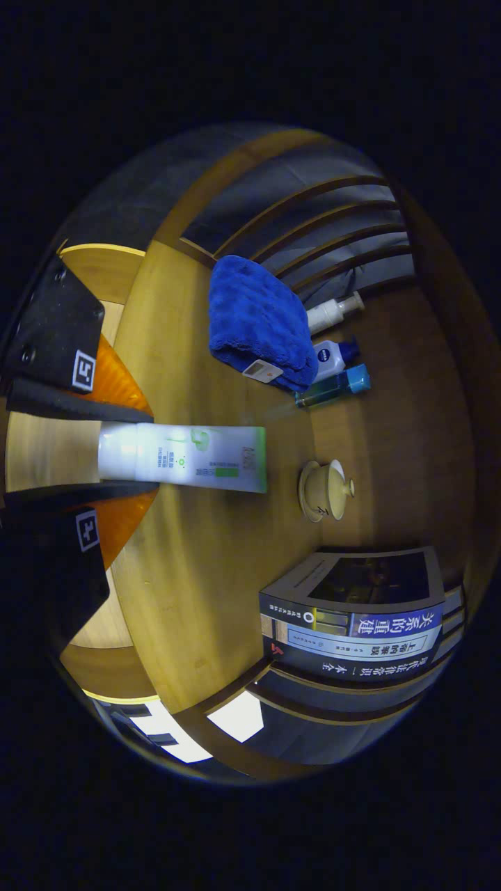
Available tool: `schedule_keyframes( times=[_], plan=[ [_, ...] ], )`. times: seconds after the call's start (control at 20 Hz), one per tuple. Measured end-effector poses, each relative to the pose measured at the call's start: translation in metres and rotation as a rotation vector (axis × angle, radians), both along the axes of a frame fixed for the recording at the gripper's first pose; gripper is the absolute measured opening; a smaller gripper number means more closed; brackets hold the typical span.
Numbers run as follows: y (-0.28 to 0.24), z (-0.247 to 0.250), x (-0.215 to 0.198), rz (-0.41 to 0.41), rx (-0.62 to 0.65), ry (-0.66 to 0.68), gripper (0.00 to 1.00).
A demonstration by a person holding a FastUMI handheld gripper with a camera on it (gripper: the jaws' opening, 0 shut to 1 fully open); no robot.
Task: Pull open the drawer, take out the items inside it, and place them on the countertop above the cabinet.
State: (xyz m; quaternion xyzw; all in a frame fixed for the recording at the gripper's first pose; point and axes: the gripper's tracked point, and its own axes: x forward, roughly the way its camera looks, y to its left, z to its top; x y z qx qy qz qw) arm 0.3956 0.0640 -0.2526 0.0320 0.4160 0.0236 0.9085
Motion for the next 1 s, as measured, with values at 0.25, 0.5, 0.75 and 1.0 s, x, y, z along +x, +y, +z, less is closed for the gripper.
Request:
schedule_keyframes(
  times=[0.25,0.5,0.75,1.0],
  plan=[
    [-0.001,0.001,0.001,0.012,-0.01,-0.012,0.55],
    [-0.001,0.019,-0.007,-0.021,0.058,-0.081,1.0],
    [-0.015,0.074,-0.028,0.024,0.047,-0.304,0.97],
    [-0.007,0.129,-0.103,0.121,-0.014,-0.515,0.97]
  ],
)
